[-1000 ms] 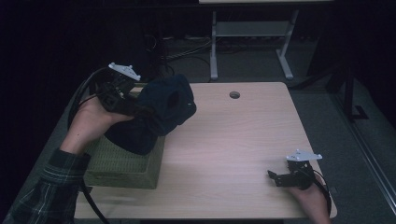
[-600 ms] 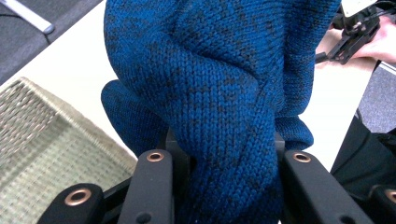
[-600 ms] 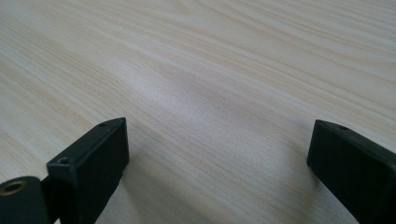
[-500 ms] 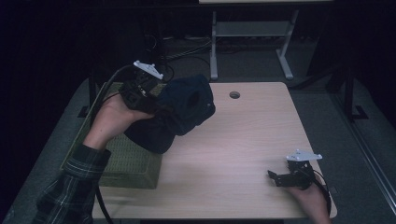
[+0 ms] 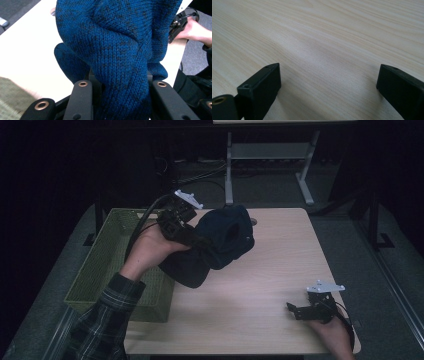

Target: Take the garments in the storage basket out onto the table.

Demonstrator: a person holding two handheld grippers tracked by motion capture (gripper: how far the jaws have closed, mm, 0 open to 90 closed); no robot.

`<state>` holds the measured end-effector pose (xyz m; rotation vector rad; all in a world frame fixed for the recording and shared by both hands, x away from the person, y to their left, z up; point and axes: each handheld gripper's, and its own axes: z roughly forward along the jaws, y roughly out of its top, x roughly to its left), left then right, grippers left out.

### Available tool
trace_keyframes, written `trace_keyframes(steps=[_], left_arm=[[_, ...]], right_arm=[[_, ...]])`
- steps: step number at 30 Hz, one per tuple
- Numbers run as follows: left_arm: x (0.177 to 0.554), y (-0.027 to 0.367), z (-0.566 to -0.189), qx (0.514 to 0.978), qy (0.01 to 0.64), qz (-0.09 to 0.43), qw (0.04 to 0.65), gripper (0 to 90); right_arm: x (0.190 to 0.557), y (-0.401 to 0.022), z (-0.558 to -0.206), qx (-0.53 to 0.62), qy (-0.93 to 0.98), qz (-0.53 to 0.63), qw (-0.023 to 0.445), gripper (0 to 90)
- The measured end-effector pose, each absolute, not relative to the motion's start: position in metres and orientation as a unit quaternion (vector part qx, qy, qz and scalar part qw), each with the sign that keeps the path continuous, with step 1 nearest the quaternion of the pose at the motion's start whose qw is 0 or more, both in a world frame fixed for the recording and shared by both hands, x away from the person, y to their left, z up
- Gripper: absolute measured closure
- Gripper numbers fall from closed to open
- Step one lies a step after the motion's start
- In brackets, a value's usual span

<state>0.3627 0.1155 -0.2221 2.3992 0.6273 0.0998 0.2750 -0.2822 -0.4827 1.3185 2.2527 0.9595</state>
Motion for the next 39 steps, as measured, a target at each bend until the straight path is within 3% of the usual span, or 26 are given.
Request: trace_keyframes(steps=[18, 39], left_arm=[[0.365, 0.056, -0.266, 0.924, 0.221, 0.006, 0.312, 66.3], [0.368, 0.002, -0.346, 0.928, 0.239, -0.035, 0.284, 66.2]], right_arm=[[0.275, -0.282, -0.483, 0.467, 0.797, 0.340, 0.179, 5.2], [0.275, -0.282, -0.483, 0.465, 0.797, 0.340, 0.179, 5.2]])
